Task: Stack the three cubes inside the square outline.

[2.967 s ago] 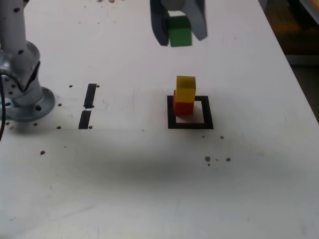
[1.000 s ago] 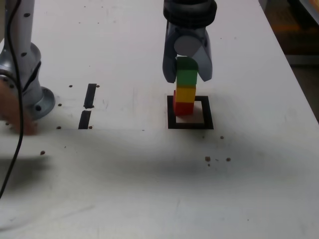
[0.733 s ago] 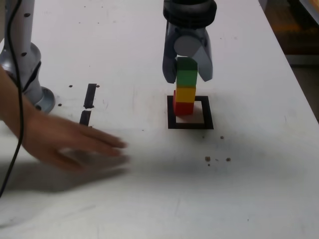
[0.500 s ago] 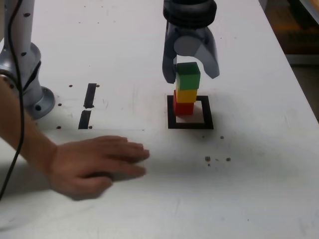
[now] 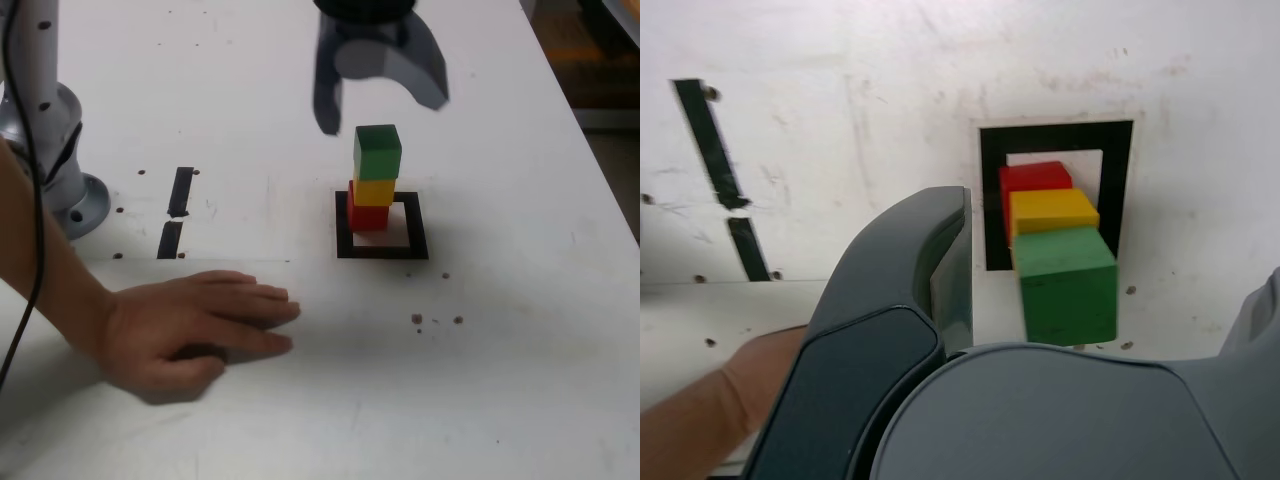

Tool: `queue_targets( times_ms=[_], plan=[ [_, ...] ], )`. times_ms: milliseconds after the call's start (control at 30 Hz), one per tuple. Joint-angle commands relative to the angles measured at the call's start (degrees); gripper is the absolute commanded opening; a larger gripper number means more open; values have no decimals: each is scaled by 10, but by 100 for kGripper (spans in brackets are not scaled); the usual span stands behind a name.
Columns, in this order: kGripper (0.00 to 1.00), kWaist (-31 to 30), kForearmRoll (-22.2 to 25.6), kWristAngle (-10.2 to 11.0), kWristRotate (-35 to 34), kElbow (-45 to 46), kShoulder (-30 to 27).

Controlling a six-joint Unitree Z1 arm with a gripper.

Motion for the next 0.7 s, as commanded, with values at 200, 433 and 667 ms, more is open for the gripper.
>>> queue_targets(
  times_ms=[200, 433, 667],
  plan=[
    [100, 9, 31, 23, -31, 55, -77],
    [100, 40, 3, -18, -52, 191, -127],
    [100, 47, -61, -48, -54, 290, -149]
  ],
)
